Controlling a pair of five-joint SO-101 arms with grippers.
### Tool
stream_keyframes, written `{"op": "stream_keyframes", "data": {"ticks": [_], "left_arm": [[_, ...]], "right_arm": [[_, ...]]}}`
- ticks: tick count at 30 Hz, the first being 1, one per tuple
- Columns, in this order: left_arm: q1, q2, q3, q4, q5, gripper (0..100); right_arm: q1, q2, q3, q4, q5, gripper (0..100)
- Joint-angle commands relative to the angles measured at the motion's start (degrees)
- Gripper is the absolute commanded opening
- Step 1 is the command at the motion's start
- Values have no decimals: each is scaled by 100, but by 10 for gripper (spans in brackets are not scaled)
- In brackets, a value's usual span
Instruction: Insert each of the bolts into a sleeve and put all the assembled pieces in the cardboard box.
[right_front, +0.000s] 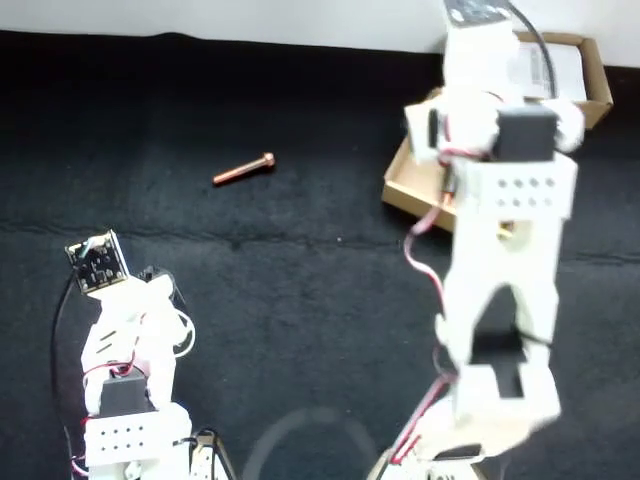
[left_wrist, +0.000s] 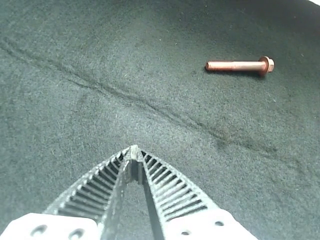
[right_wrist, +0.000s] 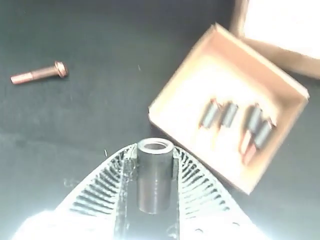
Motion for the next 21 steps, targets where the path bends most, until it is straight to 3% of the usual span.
{"op": "stream_keyframes", "data": {"ticks": [1,7,14,21], "left_arm": [[-22,13,145,-79,-44,14],[-22,4,-22,422,-844,14],[171,40,-347,932,-844,14],[444,224,-2580,2558,-1055,14]], "right_arm": [[585,-1613,1587,57,-26,8],[1534,-3873,4145,48,712,8],[2070,-6633,6659,48,1512,8],[2826,-9112,8198,57,1609,8]]}}
